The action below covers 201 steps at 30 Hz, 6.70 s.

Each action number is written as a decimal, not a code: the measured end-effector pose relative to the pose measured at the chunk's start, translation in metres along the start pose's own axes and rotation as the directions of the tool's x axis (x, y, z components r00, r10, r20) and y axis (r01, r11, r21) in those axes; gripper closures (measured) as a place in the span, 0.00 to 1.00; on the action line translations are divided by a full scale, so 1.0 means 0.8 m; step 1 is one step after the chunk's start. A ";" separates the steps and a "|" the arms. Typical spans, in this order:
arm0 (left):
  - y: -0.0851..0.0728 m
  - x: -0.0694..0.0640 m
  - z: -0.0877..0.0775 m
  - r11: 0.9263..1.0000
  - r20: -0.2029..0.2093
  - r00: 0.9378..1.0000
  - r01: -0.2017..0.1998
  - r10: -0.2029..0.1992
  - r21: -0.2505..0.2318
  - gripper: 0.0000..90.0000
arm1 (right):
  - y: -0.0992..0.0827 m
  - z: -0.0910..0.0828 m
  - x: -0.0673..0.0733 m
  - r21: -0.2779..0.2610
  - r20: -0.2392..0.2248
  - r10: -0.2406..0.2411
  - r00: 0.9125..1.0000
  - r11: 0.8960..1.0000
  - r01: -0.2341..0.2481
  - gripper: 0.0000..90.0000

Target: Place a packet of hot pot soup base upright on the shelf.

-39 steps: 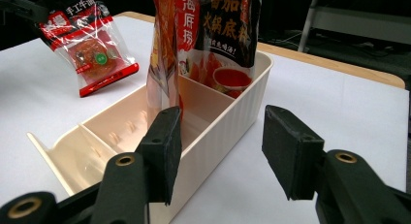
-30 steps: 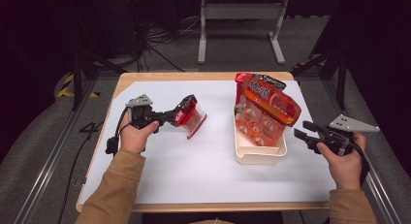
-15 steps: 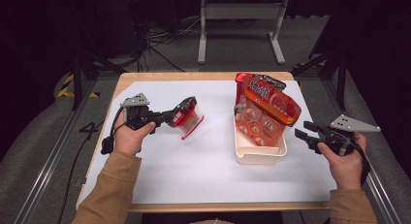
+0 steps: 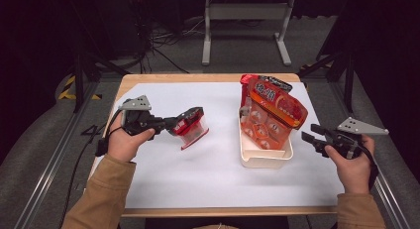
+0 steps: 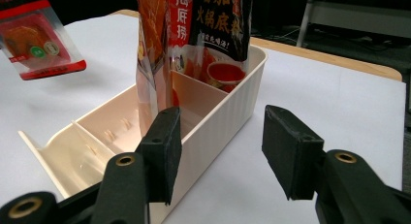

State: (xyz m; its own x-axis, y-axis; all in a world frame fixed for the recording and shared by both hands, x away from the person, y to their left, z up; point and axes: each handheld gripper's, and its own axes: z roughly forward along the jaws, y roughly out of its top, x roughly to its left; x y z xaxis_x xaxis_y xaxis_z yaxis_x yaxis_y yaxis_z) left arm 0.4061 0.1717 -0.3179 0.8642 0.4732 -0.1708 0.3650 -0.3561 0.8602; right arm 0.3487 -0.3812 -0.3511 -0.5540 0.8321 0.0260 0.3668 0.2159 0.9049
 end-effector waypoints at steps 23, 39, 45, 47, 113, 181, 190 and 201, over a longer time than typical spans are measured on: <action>0.035 -0.017 -0.011 0.994 0.098 0.990 -0.107 0.104 0.020 1.00 | -0.006 0.004 -0.013 0.022 -0.009 0.013 1.000 1.000 -0.012 0.55; 0.068 -0.040 0.008 0.983 0.137 0.975 -0.182 0.176 0.037 1.00 | -0.017 0.015 -0.020 0.061 0.001 0.003 1.000 0.998 -0.004 0.52; 0.082 -0.050 0.019 0.978 0.150 0.968 -0.208 0.201 0.029 1.00 | -0.019 0.018 -0.022 0.072 0.001 0.006 1.000 0.997 -0.007 0.51; 0.086 -0.052 0.024 0.977 0.157 0.966 -0.210 0.204 0.025 1.00 | -0.020 0.019 -0.022 0.072 -0.001 0.007 1.000 0.997 -0.007 0.51; 0.139 -0.121 0.161 0.931 0.279 0.889 -0.357 0.362 -0.073 1.00 | -0.026 0.019 -0.033 0.060 -0.019 0.030 0.999 0.998 -0.029 0.51; 0.095 -0.117 0.228 0.926 0.370 0.868 -0.374 0.331 0.047 0.99 | -0.030 0.022 -0.035 0.070 -0.017 0.039 0.999 0.997 -0.037 0.50; 0.093 -0.111 0.229 0.931 0.350 0.884 -0.357 0.310 0.079 0.98 | -0.031 0.023 -0.035 0.074 -0.018 0.037 0.999 0.997 -0.035 0.50; 0.089 -0.109 0.230 0.950 0.299 0.911 -0.310 0.282 0.048 0.74 | -0.031 0.024 -0.035 0.076 -0.019 0.038 0.999 0.996 -0.036 0.50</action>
State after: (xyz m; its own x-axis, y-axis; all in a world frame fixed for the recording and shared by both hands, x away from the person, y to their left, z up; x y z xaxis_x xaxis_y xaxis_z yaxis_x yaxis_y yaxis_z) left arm 0.4206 -0.0429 -0.3304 0.9944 0.0897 -0.0565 0.0954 -0.5234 0.8467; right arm 0.3691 -0.3999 -0.3824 -0.5536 0.8300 0.0680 0.4421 0.2237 0.8686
